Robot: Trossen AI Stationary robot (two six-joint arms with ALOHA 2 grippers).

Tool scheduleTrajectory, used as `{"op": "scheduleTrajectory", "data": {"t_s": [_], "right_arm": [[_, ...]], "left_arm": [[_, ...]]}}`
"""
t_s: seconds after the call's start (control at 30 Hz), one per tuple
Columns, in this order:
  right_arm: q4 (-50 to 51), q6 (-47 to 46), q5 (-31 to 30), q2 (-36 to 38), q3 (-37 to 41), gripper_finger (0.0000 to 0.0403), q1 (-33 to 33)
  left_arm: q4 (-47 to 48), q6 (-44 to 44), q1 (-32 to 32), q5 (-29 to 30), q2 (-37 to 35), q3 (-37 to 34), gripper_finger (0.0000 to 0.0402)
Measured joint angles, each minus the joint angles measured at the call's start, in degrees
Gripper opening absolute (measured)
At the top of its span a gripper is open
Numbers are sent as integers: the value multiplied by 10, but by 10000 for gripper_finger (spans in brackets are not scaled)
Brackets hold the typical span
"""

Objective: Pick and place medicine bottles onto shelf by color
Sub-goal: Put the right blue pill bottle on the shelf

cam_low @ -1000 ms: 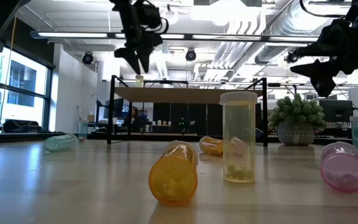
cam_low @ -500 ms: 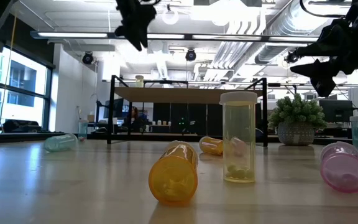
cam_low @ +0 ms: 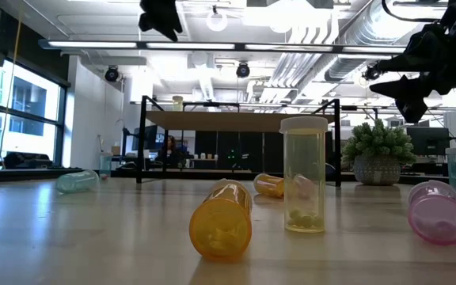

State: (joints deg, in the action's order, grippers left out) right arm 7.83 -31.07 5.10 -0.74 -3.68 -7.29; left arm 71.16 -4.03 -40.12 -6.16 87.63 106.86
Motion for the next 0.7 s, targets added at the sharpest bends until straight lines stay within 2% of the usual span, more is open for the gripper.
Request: {"op": "scheduleTrajectory", "data": {"t_s": [0.17,0.37,0.7], "right_arm": [[0,0,0,0,0,177,0],[0,0,-11,0,0,177,0],[-6,-5,-15,0,1,177,0]], "left_arm": [[-82,33,23,-19,-71,-122,175],[-175,90,79,-20,-133,-221,174],[-367,215,198,-10,-167,-347,174]]}}
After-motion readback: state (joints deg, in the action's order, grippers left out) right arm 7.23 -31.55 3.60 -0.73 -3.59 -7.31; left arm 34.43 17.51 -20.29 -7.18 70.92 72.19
